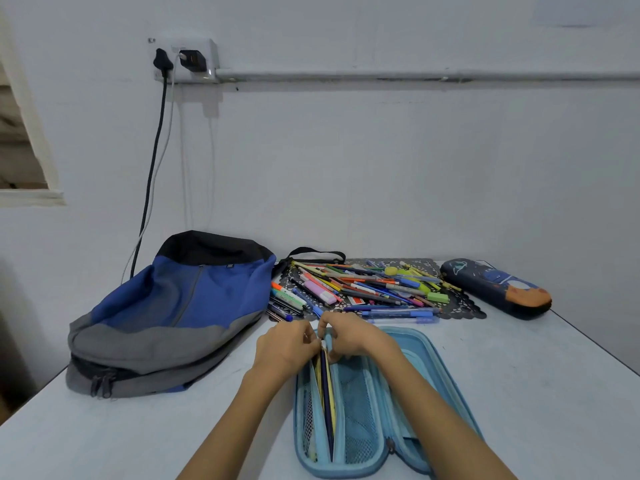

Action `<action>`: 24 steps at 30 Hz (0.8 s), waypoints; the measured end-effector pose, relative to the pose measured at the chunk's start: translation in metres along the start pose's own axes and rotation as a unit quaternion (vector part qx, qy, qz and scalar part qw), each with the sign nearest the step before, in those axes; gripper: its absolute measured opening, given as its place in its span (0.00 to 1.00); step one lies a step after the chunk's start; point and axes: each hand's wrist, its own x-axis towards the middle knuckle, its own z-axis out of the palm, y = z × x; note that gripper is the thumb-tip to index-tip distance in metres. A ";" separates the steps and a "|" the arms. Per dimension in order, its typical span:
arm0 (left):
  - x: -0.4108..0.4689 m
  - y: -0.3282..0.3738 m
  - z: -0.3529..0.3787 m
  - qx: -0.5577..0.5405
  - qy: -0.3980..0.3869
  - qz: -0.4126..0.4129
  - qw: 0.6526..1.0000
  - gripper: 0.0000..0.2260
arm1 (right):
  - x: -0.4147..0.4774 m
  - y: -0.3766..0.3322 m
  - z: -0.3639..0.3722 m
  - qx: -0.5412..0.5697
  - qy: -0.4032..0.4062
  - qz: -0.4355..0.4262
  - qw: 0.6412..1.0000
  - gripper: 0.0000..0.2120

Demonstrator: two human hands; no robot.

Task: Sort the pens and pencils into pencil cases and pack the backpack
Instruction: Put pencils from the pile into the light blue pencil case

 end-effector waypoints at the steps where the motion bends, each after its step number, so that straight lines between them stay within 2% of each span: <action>1: 0.000 0.000 0.000 0.001 -0.001 0.000 1.000 0.06 | 0.000 -0.001 0.000 -0.005 -0.005 0.005 1.000 0.18; 9: 0.002 -0.002 0.002 0.003 -0.005 -0.003 1.000 0.08 | -0.007 -0.009 0.001 0.060 0.012 0.055 0.997 0.19; 16: 0.003 -0.003 0.004 -0.004 -0.006 -0.006 1.000 0.07 | -0.012 -0.012 0.004 0.034 0.062 0.063 0.995 0.24; 19: 0.004 -0.003 0.004 0.000 -0.011 -0.005 1.000 0.08 | -0.013 -0.010 0.006 0.016 0.081 0.065 0.994 0.21; 24: 0.006 -0.004 0.002 0.004 -0.019 0.006 1.000 0.07 | -0.013 -0.011 0.007 0.040 0.070 0.077 0.994 0.21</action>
